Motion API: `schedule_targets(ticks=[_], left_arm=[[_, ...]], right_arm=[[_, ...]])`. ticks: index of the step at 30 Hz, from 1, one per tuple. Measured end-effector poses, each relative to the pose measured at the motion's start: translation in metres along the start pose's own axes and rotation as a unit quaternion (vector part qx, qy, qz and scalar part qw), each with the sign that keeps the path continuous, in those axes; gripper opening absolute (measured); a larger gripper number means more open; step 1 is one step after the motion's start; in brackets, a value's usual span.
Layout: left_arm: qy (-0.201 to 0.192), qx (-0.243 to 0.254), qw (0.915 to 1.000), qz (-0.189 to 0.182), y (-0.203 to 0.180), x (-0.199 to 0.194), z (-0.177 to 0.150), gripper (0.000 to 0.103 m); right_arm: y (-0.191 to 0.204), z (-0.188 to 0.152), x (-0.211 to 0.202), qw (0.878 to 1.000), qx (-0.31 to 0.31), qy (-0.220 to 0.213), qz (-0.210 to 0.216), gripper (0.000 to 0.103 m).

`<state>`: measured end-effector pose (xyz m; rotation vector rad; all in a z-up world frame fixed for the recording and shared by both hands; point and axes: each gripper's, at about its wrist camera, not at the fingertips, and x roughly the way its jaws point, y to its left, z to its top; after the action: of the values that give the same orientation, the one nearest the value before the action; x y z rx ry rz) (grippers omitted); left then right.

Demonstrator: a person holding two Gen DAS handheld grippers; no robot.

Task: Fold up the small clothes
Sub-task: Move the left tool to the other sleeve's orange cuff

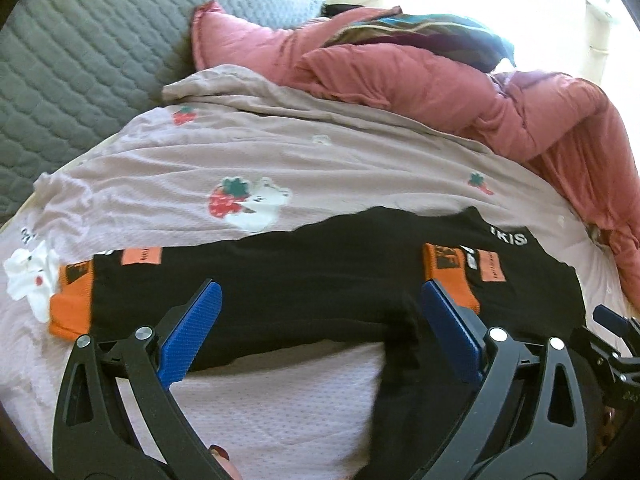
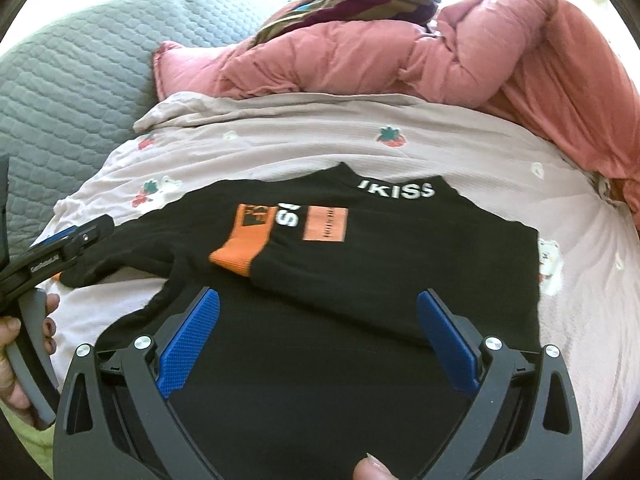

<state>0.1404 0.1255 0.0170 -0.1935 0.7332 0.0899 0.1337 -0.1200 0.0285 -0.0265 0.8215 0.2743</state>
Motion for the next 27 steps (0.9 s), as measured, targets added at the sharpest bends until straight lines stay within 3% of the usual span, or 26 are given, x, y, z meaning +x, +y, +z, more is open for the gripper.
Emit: schedule_targets(ticks=[15, 27], left_arm=[[0.000, -0.067, 0.9963, 0.055, 0.058, -0.004, -0.003, 0.093], [-0.012, -0.153, 0.9790, 0.134, 0.110, -0.011, -0.007, 0.093]], right_arm=[[0.063, 0.018, 0.018, 0.998, -0.049, -0.001, 0.039, 0.098], [0.094, 0.029, 0.028, 0.995, -0.079, 0.001, 0.056, 0.098]])
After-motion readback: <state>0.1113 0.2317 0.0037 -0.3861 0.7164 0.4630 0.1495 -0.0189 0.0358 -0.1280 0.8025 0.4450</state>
